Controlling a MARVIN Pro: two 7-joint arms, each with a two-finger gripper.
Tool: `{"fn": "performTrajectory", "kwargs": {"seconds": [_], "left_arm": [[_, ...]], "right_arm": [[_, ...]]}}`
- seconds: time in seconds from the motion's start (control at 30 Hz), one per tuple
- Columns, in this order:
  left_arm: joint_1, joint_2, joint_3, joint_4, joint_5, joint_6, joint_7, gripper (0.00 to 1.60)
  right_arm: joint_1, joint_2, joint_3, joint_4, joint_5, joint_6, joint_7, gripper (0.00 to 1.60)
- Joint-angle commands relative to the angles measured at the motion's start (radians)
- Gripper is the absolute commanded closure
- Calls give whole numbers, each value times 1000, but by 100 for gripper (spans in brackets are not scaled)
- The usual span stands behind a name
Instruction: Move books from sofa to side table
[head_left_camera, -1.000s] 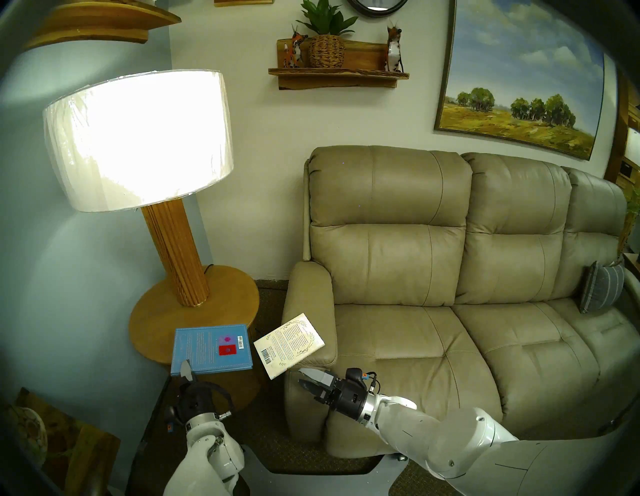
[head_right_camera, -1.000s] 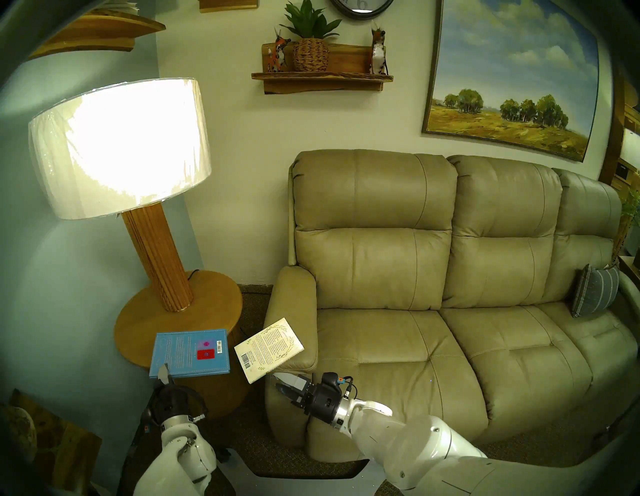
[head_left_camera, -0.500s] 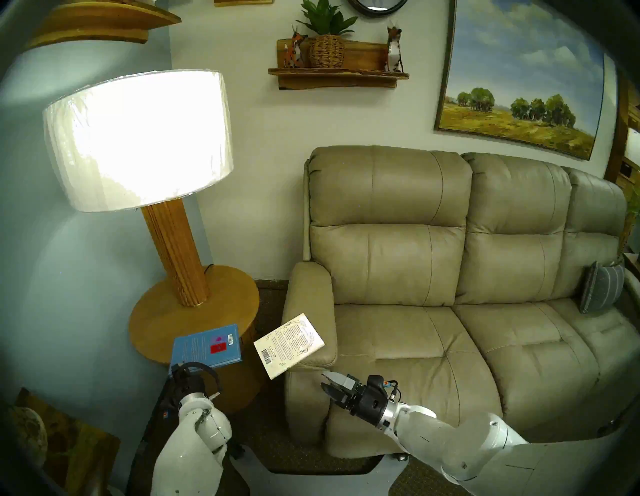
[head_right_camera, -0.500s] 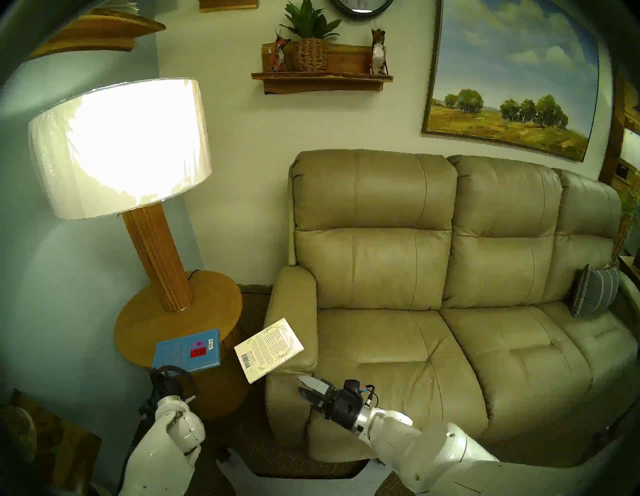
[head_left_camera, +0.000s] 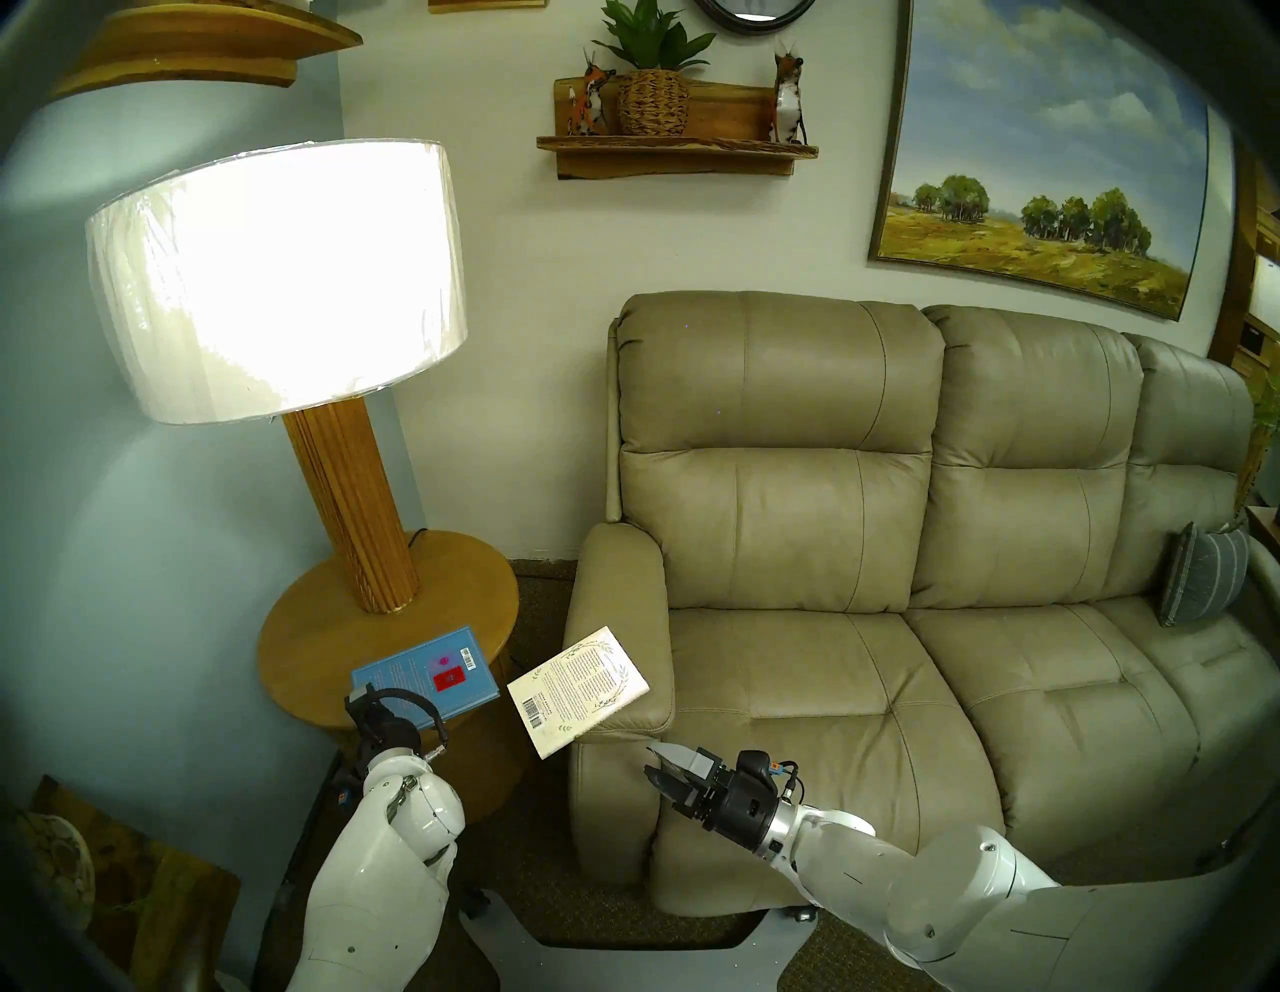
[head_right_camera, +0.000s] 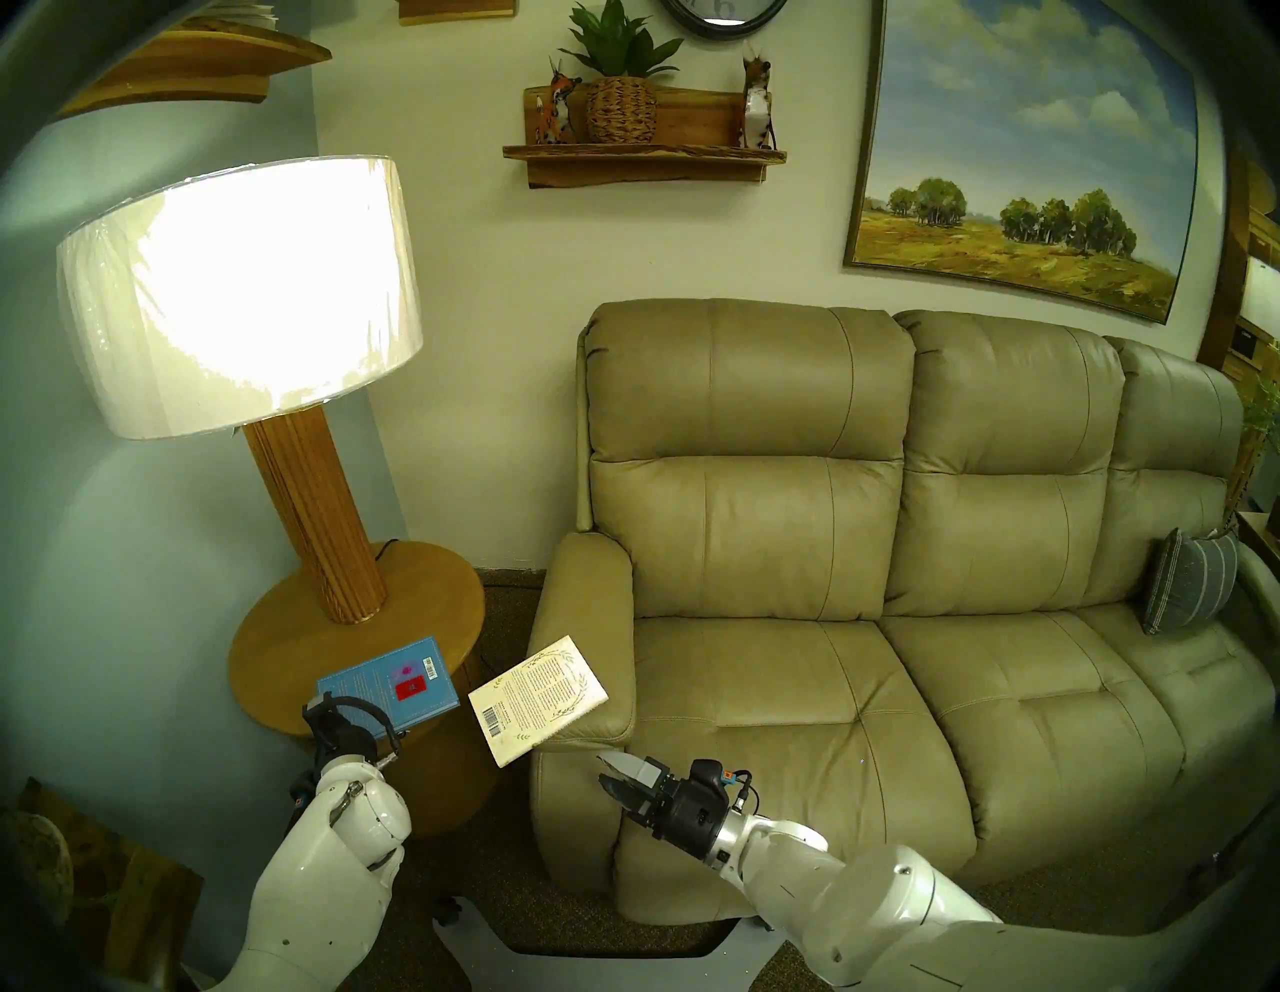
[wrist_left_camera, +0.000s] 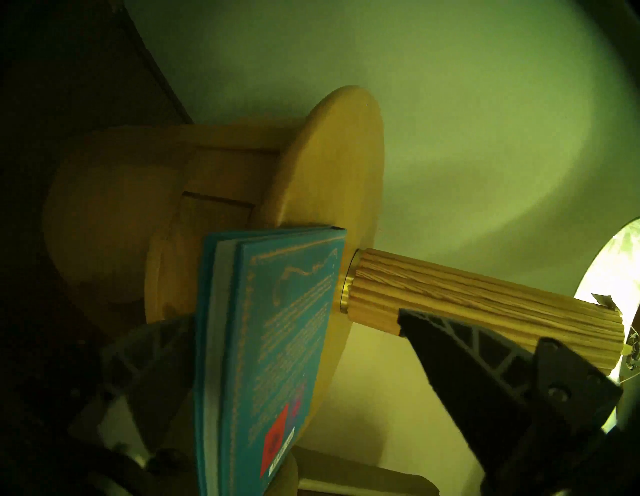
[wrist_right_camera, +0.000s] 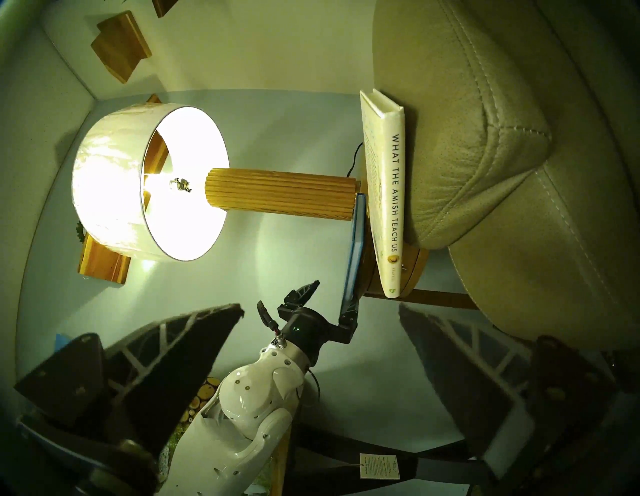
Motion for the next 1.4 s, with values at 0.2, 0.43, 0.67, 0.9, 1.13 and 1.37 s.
{"fn": "performTrajectory", "kwargs": {"seconds": [0.2,0.43,0.67,0.9,1.13,1.37], "left_arm": [[62,-33,-52,-187,-81,-10,67,0],[30,-25,-110,-148,-187,28,176,0],[-19,-4,-173,-146,-252,31,240,0],[-112,34,-179,-32,-265,8,289,0],[-127,6,-146,-15,-243,19,275,0],[5,-36,-101,-129,-203,15,230,0]], "right_arm": [[13,-5,-16,3,24,-8,15,0],[9,-4,-28,3,36,-12,15,0],[10,-6,-32,3,42,-14,15,0],[8,-9,-37,3,45,-14,15,0],[16,-15,-40,3,61,-10,15,0],[21,-38,-56,3,63,-9,15,0]]}}
